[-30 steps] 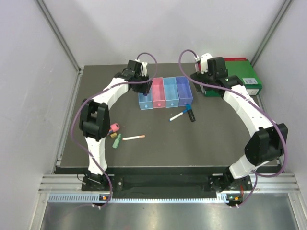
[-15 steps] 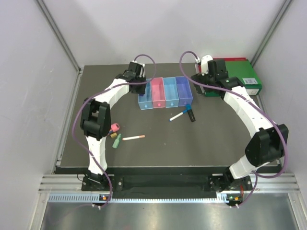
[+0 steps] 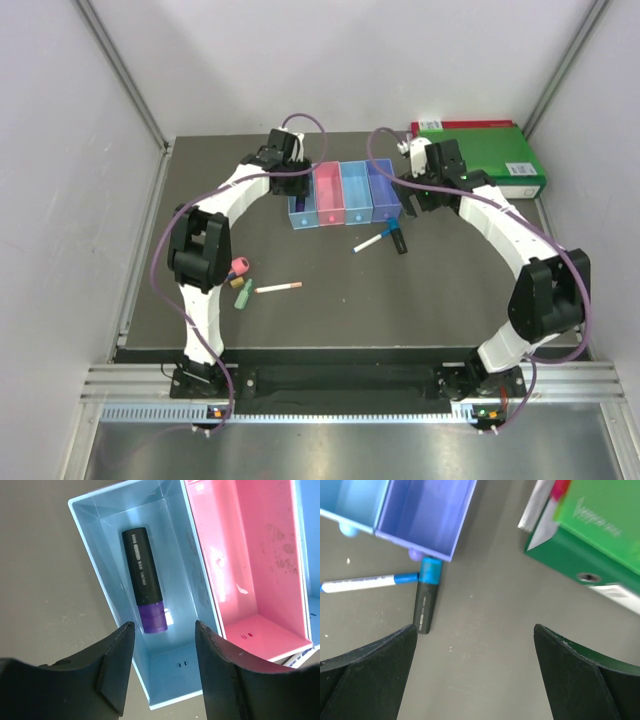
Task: Sort the stationery into containers
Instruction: Place the pen in the storage box, then pick up the pen from the center of the board, then place the pen in the storage box.
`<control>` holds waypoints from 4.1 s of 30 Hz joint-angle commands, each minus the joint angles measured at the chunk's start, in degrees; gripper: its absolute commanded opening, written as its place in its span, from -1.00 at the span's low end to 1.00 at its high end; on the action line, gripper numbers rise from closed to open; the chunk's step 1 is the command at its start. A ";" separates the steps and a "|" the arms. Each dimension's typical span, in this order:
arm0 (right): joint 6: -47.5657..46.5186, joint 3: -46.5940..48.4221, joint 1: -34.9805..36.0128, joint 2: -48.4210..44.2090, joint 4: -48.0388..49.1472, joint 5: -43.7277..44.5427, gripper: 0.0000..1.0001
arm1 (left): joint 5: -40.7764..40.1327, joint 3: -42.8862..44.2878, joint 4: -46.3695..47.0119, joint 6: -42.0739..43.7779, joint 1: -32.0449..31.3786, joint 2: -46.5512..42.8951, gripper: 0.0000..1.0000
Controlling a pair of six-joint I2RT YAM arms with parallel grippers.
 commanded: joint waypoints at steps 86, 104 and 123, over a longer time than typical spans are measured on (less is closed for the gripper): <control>-27.81 4.76 6.39 -5.45 -26.70 -22.99 -1.00 | 31.52 -39.75 9.10 97.23 -2.48 -57.43 0.98; -26.40 20.33 9.20 2.38 -38.49 -34.34 -0.96 | 13.97 -55.68 46.70 107.99 -20.59 -52.27 0.98; -24.29 24.02 11.40 4.75 -36.38 -33.90 -0.95 | 10.09 -48.64 49.36 105.79 -26.30 -43.99 0.90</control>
